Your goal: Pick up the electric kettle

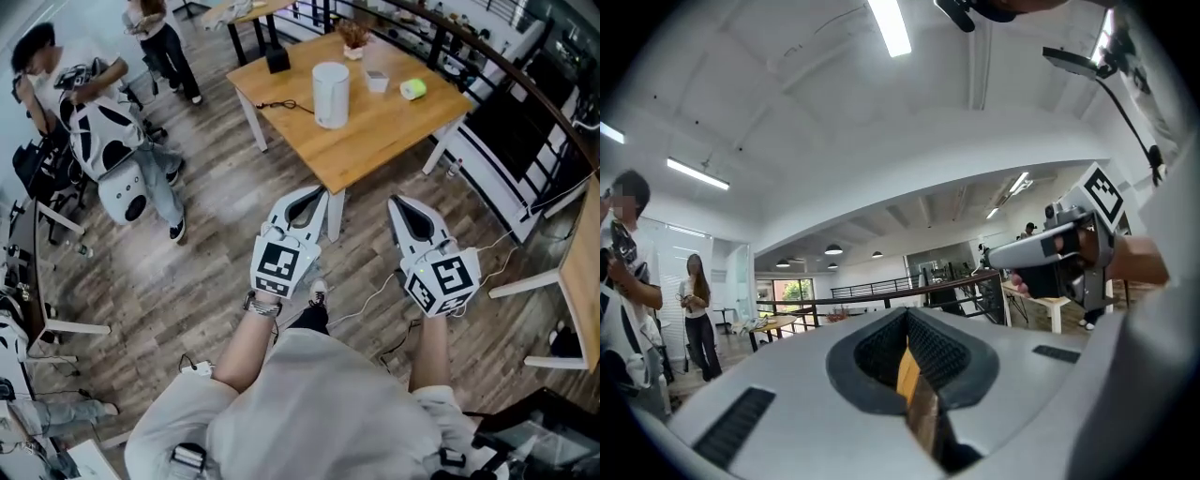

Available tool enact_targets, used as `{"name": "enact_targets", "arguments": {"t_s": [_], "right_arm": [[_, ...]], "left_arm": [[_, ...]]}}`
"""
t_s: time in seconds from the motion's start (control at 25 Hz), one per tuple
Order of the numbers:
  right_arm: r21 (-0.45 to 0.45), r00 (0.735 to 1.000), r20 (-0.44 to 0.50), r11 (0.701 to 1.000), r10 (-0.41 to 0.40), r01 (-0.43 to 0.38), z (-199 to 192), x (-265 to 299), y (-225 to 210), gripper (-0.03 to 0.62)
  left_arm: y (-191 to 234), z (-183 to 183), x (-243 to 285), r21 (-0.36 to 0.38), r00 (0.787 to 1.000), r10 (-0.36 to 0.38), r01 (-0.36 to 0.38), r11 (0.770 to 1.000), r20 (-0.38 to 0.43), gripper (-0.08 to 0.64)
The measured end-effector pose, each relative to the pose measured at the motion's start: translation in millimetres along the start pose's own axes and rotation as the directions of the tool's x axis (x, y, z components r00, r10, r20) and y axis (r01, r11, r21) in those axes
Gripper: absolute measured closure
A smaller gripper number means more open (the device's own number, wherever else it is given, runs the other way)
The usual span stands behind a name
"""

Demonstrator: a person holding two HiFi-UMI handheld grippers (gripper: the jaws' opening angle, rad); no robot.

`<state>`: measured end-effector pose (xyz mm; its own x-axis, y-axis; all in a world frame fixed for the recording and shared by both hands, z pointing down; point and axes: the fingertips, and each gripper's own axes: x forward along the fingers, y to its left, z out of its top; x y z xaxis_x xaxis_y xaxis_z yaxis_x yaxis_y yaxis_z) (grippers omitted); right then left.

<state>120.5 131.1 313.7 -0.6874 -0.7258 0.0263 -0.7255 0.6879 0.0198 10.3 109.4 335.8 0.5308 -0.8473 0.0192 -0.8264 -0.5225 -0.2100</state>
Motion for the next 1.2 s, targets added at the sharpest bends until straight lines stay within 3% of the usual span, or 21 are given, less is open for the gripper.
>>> {"name": "enact_targets", "arguments": {"t_s": [0.48, 1.2], "right_arm": [[-0.046, 0.997, 0.0, 0.996, -0.076, 0.076, 8.2, 123.0, -66.2, 0.584], [0.014, 0.992, 0.004, 0.992, -0.129, 0.129, 19.9, 240.5, -116.4, 0.584]], "left_arm": [[111.0, -11.9, 89.7, -0.013, 1.0, -0.011, 0.012, 1.0, 0.021, 0.552], [208.8, -34.9, 164.8, -0.027, 0.999, -0.054, 0.054, 0.998, 0.008, 0.552]]}}
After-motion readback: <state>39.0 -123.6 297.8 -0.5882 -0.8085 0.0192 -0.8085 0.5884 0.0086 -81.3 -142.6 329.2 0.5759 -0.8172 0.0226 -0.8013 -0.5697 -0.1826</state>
